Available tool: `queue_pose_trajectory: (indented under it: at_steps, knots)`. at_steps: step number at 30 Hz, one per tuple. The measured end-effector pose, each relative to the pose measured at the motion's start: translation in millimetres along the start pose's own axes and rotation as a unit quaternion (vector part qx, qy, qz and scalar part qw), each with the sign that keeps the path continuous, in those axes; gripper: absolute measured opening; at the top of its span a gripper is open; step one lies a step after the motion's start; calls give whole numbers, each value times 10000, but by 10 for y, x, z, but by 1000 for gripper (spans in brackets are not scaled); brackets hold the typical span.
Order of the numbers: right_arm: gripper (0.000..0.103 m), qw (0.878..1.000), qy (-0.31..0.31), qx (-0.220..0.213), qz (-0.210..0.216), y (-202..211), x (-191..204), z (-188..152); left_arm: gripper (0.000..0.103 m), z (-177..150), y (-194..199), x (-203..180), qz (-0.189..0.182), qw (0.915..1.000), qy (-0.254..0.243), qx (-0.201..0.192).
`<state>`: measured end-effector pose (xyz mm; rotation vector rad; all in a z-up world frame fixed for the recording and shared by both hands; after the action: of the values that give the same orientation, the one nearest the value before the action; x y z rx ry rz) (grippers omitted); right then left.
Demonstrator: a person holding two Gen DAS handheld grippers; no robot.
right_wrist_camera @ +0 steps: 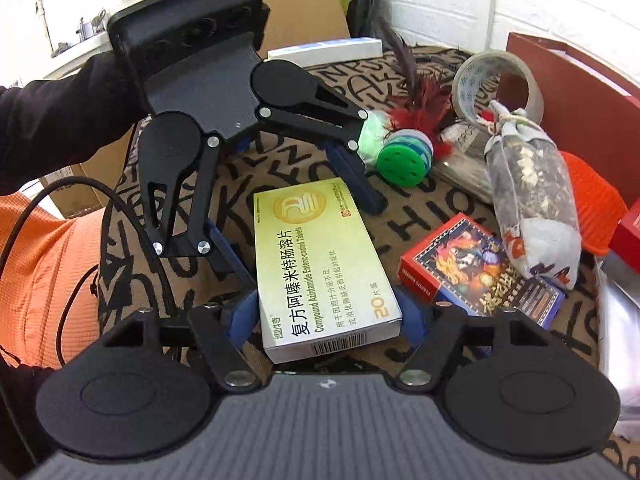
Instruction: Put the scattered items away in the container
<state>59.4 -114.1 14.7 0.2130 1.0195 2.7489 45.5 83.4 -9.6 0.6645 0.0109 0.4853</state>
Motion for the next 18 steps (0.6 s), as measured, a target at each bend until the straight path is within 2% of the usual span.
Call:
queue_pose_trajectory:
  at_steps: [4,10,14,18]
  knots:
    - [76,9999,105,-19,15,73,55,2,89,26,31,-24,-45,9998,198,-4]
    - [76,9993,347,-74,-93,215,28,105,88,315,76,-93,254,9995,-199,66]
    - [76,9975,626,-206,-272,417,-146,314,87,697,102,109,499,9972,-544,141]
    - [76,9945,888,-295,-473,585,-561,642,86,1094,43,484,765,9937,-786,216]
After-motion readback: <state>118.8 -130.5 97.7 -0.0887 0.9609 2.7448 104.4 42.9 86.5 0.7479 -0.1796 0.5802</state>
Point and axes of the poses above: each gripper's, at about its wrist camera, not at the fingertips, and y roughly against the way its jaws point, x to its left, z to its top, the point moved 3 cm from there along -y, roughly the way its jaws point, and after that the axes turned 6 degrees about -x, right-handed, at the moved point
